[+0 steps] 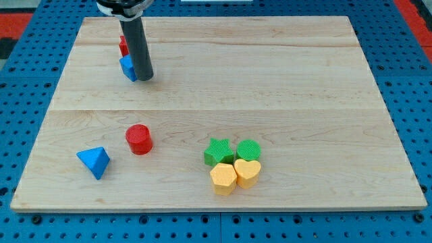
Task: Point at the blue triangle
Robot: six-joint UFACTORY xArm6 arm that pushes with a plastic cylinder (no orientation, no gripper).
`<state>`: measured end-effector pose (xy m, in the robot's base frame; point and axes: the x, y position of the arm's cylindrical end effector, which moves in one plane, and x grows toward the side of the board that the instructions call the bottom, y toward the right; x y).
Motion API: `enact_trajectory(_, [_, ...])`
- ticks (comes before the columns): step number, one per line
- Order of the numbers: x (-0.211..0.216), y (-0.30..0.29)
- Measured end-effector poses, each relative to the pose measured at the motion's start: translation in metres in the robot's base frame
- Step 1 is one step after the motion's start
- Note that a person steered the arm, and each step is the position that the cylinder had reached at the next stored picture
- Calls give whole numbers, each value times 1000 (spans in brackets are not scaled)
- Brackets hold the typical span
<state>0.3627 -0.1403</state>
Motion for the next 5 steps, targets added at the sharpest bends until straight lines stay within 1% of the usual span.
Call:
enact_trajectory(2, [3,-17])
enact_trajectory(4, [83,-86])
enact_trajectory(5, [130,-101])
